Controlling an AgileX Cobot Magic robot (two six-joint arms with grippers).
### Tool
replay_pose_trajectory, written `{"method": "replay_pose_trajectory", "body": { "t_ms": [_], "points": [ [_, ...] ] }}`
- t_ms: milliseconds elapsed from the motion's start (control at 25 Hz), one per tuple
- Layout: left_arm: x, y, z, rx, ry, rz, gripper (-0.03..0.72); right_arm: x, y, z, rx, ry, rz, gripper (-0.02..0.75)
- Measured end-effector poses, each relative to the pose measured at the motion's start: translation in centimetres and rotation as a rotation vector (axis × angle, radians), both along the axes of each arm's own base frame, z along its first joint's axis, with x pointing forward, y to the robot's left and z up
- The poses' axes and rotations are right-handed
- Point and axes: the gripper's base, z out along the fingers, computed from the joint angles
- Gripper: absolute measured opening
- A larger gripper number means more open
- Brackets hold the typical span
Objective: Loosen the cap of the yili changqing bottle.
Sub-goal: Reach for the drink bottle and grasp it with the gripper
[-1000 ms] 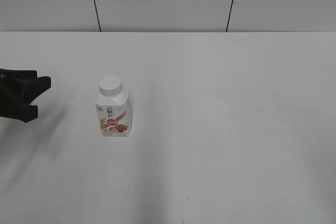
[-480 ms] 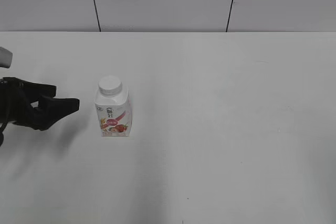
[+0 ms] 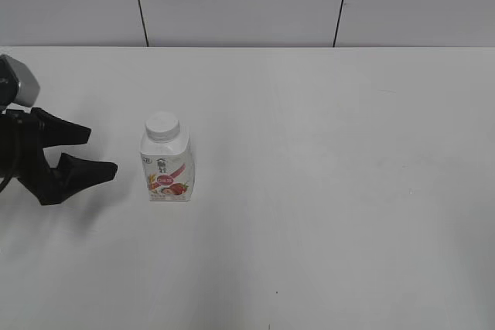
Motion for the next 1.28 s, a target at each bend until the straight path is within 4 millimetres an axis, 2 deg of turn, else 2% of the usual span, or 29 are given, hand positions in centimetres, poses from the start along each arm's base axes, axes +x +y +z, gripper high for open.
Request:
{"method": "replay_pose_trajectory", "body": {
  "t_ms": [240, 440, 640, 960, 1280],
  "points": [
    [-0.1, -0.1, 0.0, 0.020, -0.005, -0.045, 0.583, 0.0, 0.0, 0.0, 0.000, 0.000, 0.000, 0.566],
    [1.3, -0.9, 0.0, -0.038, -0.029, -0.124, 0.583, 0.0, 0.0, 0.0, 0.000, 0.000, 0.000, 0.566],
    [2.3, -2.5, -1.7, -0.047, 0.005, -0.236, 0.554, 0.0, 0.0, 0.0, 0.000, 0.000, 0.000, 0.566],
    [3.1, -2.8, -4.4, -0.055, 0.068, -0.280, 0.533, 0.0, 0.0, 0.0, 0.000, 0.000, 0.000, 0.566],
    [4.1, -3.2, -5.3, -0.091, 0.071, -0.308, 0.532, 0.0, 0.0, 0.0, 0.000, 0.000, 0.000, 0.566]
  ]
}}
